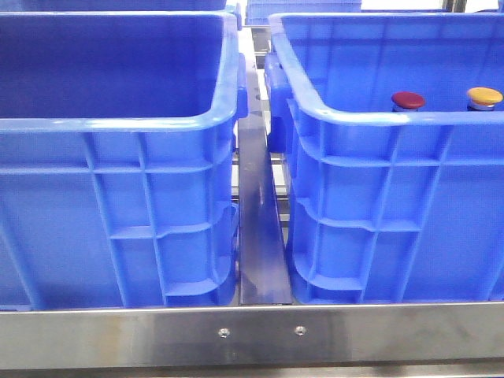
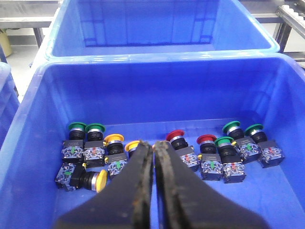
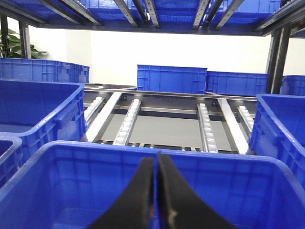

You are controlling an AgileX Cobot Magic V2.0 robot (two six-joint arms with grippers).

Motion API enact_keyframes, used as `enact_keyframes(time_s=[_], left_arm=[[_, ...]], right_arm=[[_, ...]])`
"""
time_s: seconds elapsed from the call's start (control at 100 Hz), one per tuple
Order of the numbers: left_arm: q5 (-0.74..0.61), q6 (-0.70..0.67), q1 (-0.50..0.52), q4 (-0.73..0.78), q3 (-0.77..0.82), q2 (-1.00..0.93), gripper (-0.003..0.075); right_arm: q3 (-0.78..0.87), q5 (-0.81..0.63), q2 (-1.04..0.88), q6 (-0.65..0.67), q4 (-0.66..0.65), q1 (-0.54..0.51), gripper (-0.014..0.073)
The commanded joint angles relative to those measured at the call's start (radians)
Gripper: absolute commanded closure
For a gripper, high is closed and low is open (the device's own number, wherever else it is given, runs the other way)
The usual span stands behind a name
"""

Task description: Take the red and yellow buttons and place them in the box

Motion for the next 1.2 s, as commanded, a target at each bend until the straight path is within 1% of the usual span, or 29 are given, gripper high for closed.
enact_keyframes(time_s=[0.0, 0.26, 0.99, 1.1, 1.19], left_arm=[[-0.068, -0.009, -0.001, -0.017, -0.026, 0.004, 0.0739], [-0.068, -0.009, -0.001, -0.017, -0.026, 0.004, 0.0739], [-0.068, -0.009, -0.002, -0.017, -0.026, 0.004, 0.0739], [-0.123, -0.009, -0.002, -0.015, -0.026, 0.004, 0.0739], [-0.138, -0.009, -0.008, 0.004, -0.024, 0.004, 0.0739]], right_arm=[[-0.025, 0.036, 0.000, 0.001, 0.099, 0.000, 0.0658], [-0.025, 0.075, 0.000, 0.001, 0.099, 0.000, 0.0662], [-0.025, 0.075, 0.000, 0.001, 0.099, 0.000, 0.0662], [-0.025, 0.075, 0.000, 0.001, 0.099, 0.000, 0.0662], [-0.025, 0.075, 0.000, 0.001, 0.099, 0.000, 0.0662]])
